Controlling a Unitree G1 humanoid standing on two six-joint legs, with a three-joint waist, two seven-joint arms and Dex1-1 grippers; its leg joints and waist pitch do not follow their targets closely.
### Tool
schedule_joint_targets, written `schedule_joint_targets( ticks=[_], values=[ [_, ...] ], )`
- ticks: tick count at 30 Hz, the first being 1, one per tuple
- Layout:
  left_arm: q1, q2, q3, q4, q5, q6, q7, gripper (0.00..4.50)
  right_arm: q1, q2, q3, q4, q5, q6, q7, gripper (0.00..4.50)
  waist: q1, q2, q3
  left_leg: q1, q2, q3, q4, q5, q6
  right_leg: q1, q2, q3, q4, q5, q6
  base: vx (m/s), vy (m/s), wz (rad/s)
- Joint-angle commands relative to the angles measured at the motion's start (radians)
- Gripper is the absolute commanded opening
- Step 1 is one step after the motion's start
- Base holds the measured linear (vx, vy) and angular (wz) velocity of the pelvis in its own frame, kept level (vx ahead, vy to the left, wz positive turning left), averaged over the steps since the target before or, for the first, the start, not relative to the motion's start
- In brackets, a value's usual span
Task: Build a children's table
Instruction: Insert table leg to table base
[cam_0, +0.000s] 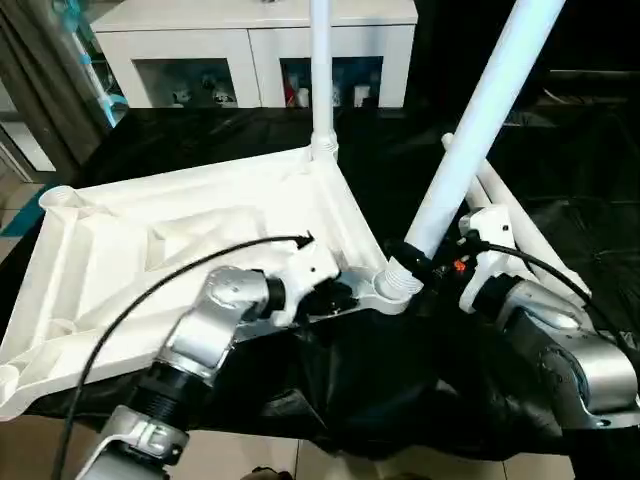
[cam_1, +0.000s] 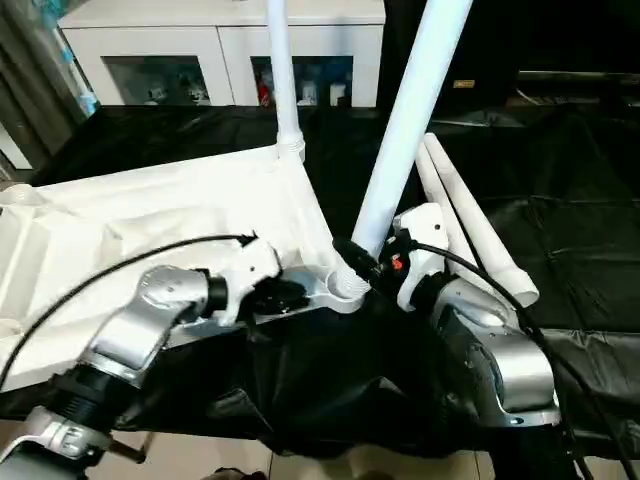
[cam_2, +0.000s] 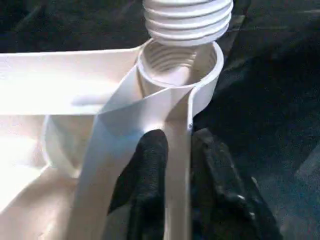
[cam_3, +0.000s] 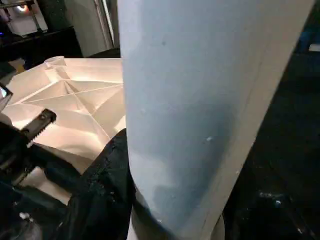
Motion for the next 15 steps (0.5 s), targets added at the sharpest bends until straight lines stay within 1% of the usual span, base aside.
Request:
schedule_joint_targets(
  ticks=[1,3,4,5,6,7,8,10,13,15],
  values=[
    [-0.014,0.013,0.018,-0.011,-0.003,0.009,0.001,0.98,-0.016,-0.006,-0.007,0.005,-0.003,-0.01,0.01,1.9,0.008,-0.028,-0.074,0.021,0.086,-0.038,-0.069,-0.093,0.128,0.041,-0.095,0.046,-0.071,-0.034,-0.267,0.0,0.0,0.0],
    [-0.021,0.029,0.011,0.003,-0.004,-0.01,-0.008,0.98,-0.016,-0.007,-0.008,0.006,-0.003,-0.012,0.012,1.9,0.009,-0.027,-0.074,0.023,0.087,-0.039,-0.069,-0.1,0.121,0.041,-0.094,0.045,-0.072,-0.045,-0.266,0.0,0.0,0.0],
    [-0.031,0.053,0.004,0.025,-0.007,-0.035,-0.033,0.98,-0.01,-0.011,-0.004,0.002,-0.006,-0.015,0.016,1.9,0.009,-0.024,-0.074,0.023,0.087,-0.039,-0.069,-0.099,0.118,0.04,-0.093,0.046,-0.07,-0.04,-0.267,0.0,0.0,0.0],
    [-0.034,0.063,0.001,0.033,-0.008,-0.045,-0.043,0.98,-0.007,-0.012,-0.002,0.0,-0.007,-0.016,0.017,1.9,0.01,-0.025,-0.074,0.023,0.085,-0.038,-0.069,-0.105,0.116,0.04,-0.093,0.046,-0.073,-0.05,-0.263,0.0,0.0,0.0],
    [-0.039,0.072,0.002,0.045,-0.011,-0.05,-0.052,0.98,-0.004,-0.014,0.0,-0.003,-0.007,-0.016,0.018,1.9,0.012,-0.017,-0.076,0.025,0.086,-0.04,-0.069,-0.102,0.11,0.04,-0.093,0.046,-0.068,-0.038,-0.263,0.0,0.0,0.0],
    [-0.043,0.076,0.001,0.053,-0.013,-0.047,-0.057,0.98,-0.003,-0.014,0.0,-0.004,-0.006,-0.016,0.017,1.9,0.013,-0.014,-0.078,0.026,0.085,-0.039,-0.067,-0.092,0.111,0.04,-0.091,0.045,-0.066,-0.016,-0.265,0.0,0.0,0.0],
    [-0.044,0.078,0.002,0.056,-0.015,-0.043,-0.06,0.98,-0.002,-0.015,-0.001,-0.004,-0.007,-0.017,0.016,1.9,0.013,-0.016,-0.08,0.026,0.087,-0.039,-0.067,-0.081,0.114,0.04,-0.092,0.046,-0.064,0.011,-0.27,0.0,0.0,0.0],
    [-0.045,0.076,0.005,0.057,-0.026,-0.03,-0.066,0.98,-0.001,-0.015,-0.001,-0.003,-0.008,-0.018,0.014,1.9,0.019,-0.016,-0.082,0.027,0.087,-0.037,-0.064,-0.069,0.118,0.04,-0.094,0.046,-0.062,0.039,-0.278,0.0,0.0,0.0],
    [-0.027,0.082,-0.001,0.023,-0.053,0.003,-0.103,0.98,0.001,-0.015,-0.001,-0.006,-0.008,-0.016,0.013,1.9,0.026,-0.017,-0.082,0.027,0.088,-0.037,-0.064,-0.062,0.121,0.041,-0.094,0.046,-0.059,0.052,-0.285,0.0,0.0,0.0],
    [-0.014,0.087,-0.006,0.001,-0.07,0.019,-0.126,0.98,0.002,-0.015,-0.001,-0.01,-0.007,-0.012,0.012,1.9,0.028,-0.017,-0.082,0.027,0.089,-0.037,-0.065,-0.066,0.119,0.041,-0.095,0.045,-0.058,0.043,-0.286,0.0,0.0,0.0]
  ],
)
